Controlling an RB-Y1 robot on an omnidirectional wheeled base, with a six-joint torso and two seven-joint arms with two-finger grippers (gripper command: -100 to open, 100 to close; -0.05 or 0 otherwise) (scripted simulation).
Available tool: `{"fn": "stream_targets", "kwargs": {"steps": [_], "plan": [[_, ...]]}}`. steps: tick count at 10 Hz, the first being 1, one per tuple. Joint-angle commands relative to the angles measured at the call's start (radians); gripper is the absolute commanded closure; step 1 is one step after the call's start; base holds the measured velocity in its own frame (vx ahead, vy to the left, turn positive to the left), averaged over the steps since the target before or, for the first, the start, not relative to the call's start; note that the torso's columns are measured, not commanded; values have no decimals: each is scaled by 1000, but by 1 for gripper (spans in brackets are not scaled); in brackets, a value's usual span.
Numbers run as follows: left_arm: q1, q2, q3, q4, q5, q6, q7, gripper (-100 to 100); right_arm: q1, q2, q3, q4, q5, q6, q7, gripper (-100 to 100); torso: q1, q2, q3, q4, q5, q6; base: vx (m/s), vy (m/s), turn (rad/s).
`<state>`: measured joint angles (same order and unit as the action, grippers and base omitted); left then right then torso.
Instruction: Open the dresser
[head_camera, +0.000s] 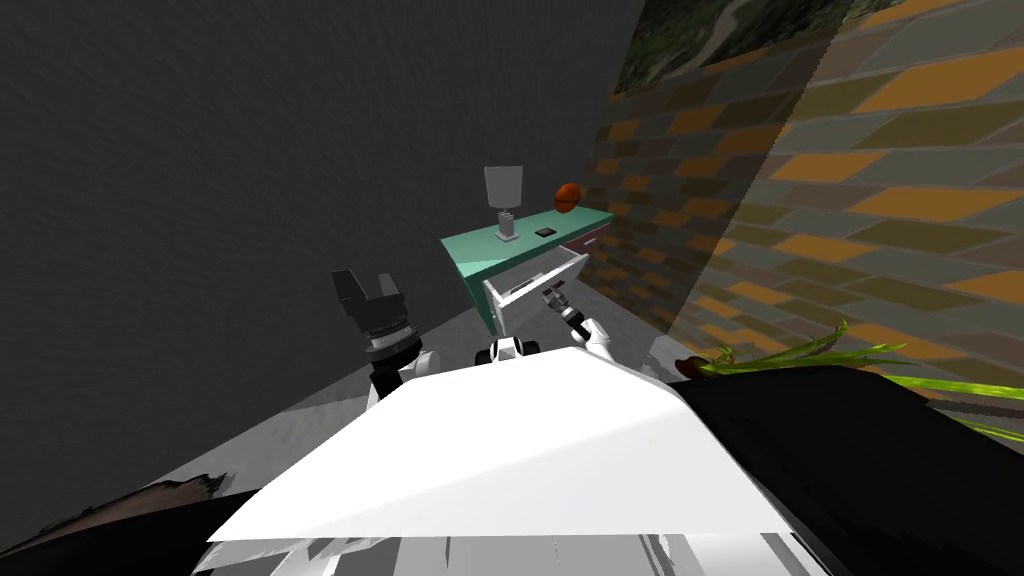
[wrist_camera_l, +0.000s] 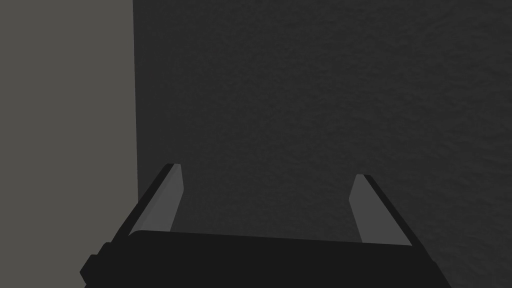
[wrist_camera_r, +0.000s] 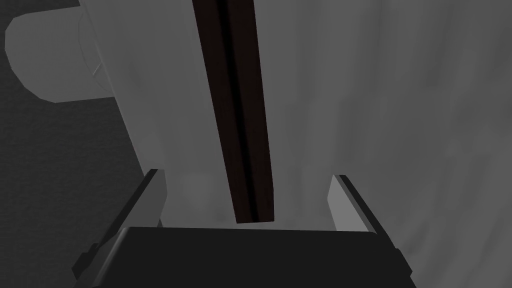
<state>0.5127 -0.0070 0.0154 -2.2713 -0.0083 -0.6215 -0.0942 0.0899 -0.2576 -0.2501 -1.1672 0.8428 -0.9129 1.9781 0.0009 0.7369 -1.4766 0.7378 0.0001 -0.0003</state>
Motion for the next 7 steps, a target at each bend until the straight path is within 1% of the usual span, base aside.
{"fn": "stream_targets", "kwargs": {"steps": [1,2,3,4,5,6,7], "plan": [[0,0,0,0,0,0,0,0,-7,-67,-78,32,6,-71,-69,-100,-2,1,0,0,0,1,-5,129,61],[0,0,0,0,0,0,0,0,-7,-67,-96,32,6,-72,-74,-100,-2,1,1,0,0,0,-5,111,39],[0,0,0,0,0,0,0,0,-16,-111,-132,52,11,-112,-121,-100,-2,2,1,0,0,0,-13,138,90],[0,0,0,0,0,0,0,0,-16,-111,-150,52,11,-112,-121,-100,0,2,1,1,0,0,-10,137,27],[0,0,0,0,0,0,0,0,-24,-154,-185,72,17,-151,-168,-100,0,1,1,1,0,0,12,161,83],[0,0,0,0,0,0,0,0,-24,-156,-204,72,17,-153,-168,-100,1,0,0,1,1,-1,10,128,19],[0,0,0,0,0,0,0,0,-23,-149,-189,78,19,-143,-158,-100,2,3,1,3,2,-1,7,41,-12]]}}
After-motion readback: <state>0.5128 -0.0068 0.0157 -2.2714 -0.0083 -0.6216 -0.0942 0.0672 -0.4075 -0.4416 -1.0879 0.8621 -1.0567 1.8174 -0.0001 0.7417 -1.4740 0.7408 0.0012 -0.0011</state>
